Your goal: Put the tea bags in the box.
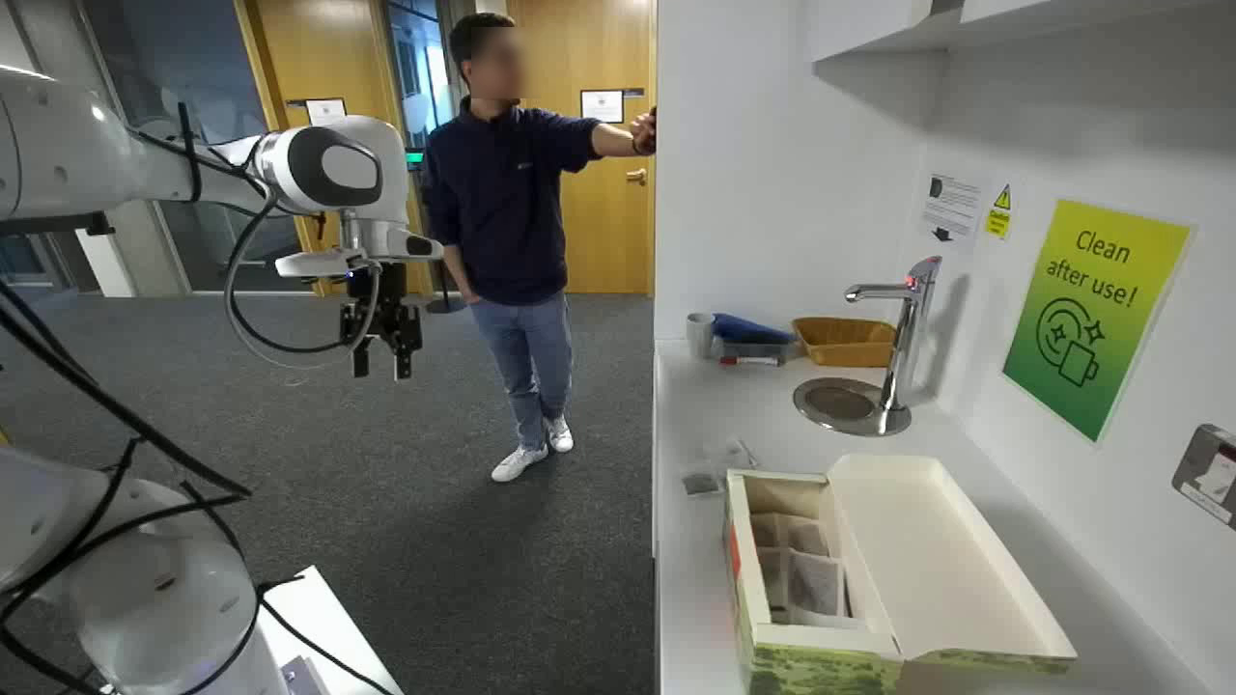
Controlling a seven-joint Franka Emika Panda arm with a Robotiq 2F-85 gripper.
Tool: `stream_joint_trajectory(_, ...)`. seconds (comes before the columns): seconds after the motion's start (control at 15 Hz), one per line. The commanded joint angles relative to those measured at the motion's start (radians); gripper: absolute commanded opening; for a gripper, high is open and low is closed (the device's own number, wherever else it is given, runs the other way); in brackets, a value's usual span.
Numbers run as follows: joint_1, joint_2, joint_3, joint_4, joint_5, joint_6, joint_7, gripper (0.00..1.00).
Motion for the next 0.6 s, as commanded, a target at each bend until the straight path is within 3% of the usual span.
stream_joint_trajectory(0.0, 0.016, 0.003, -0.012, 0.002, -0.005, -0.001, 0.007, 1.00)
stream_joint_trajectory(0.2, 0.011, 0.015, -0.004, 0.004, -0.020, 0.014, 0.022, 1.00)
stream_joint_trajectory(0.53, -0.033, 0.115, -0.002, 0.028, -0.099, 0.174, 0.139, 1.00)
